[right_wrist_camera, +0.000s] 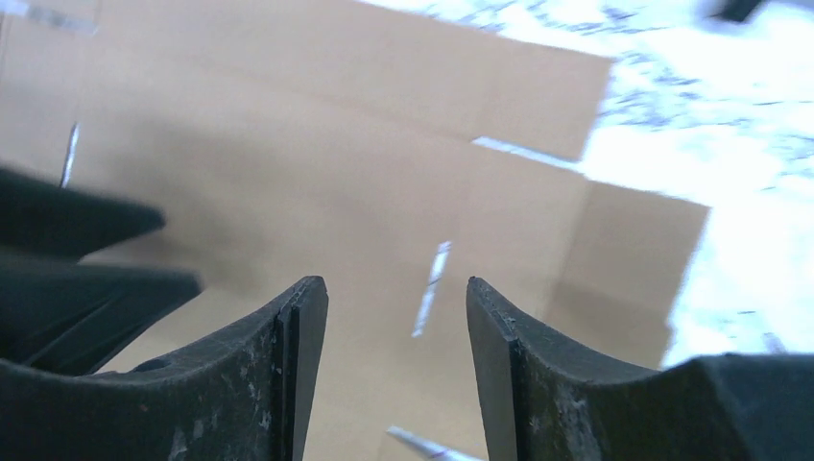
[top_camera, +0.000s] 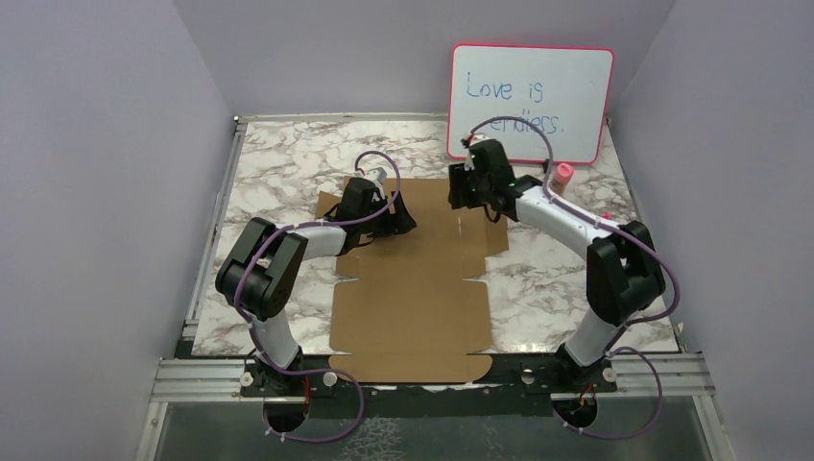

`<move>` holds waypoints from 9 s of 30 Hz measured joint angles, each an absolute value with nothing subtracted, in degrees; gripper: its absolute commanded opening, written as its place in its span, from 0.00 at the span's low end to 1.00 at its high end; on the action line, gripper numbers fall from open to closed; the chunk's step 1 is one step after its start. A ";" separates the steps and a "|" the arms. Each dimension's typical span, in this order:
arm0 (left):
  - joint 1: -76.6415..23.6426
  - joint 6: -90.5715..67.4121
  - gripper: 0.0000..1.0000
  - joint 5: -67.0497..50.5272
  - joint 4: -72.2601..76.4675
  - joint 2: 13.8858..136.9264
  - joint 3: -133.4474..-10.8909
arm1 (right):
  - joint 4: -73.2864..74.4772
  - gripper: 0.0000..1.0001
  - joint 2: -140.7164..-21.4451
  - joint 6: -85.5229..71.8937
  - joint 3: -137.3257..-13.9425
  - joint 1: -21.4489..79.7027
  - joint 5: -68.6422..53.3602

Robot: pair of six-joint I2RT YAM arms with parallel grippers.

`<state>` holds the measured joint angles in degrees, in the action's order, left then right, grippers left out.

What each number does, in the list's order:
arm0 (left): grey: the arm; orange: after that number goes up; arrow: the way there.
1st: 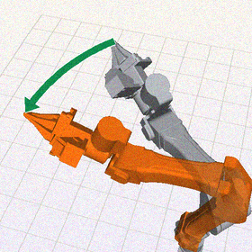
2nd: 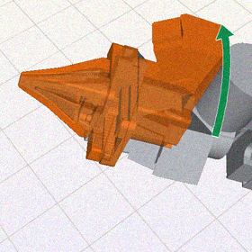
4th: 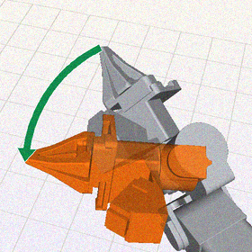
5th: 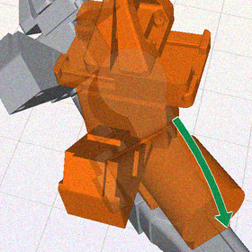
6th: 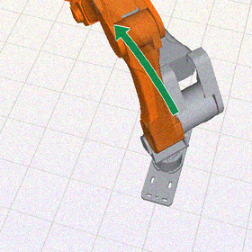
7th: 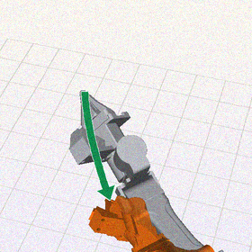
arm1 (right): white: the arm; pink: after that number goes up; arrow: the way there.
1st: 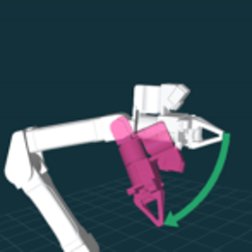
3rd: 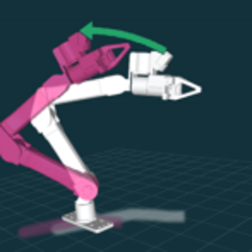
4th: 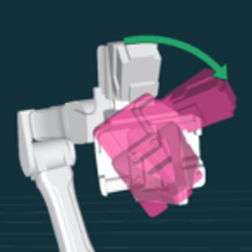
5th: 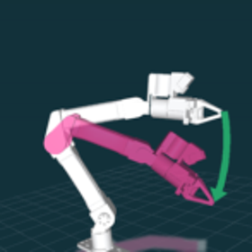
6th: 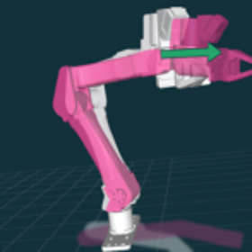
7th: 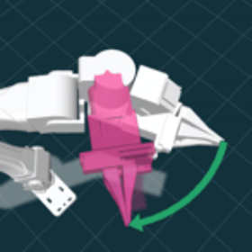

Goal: Fold the paper box

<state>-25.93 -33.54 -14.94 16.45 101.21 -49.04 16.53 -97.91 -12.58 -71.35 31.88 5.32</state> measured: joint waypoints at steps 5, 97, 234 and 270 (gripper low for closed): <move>-25.93 -33.52 0.78 -14.96 16.45 101.21 -49.04 | 11.27 0.61 -98.72 -14.20 -70.30 22.04 -0.49; 4.32 -14.55 0.55 -38.83 -22.87 128.44 -97.86 | 3.88 0.80 -108.20 -1.41 -79.20 17.06 -29.47; 3.11 -15.64 0.82 -15.09 -21.15 79.70 -68.38 | 6.90 0.03 -96.14 69.08 -75.83 27.62 -26.02; 3.38 -13.93 0.81 -16.38 -22.85 79.68 -65.93 | -7.22 0.01 -84.60 76.77 -57.23 40.80 -8.36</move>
<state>3.38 -13.93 -16.38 -22.85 79.68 -65.93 -7.22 -84.60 76.77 -57.23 40.80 -8.36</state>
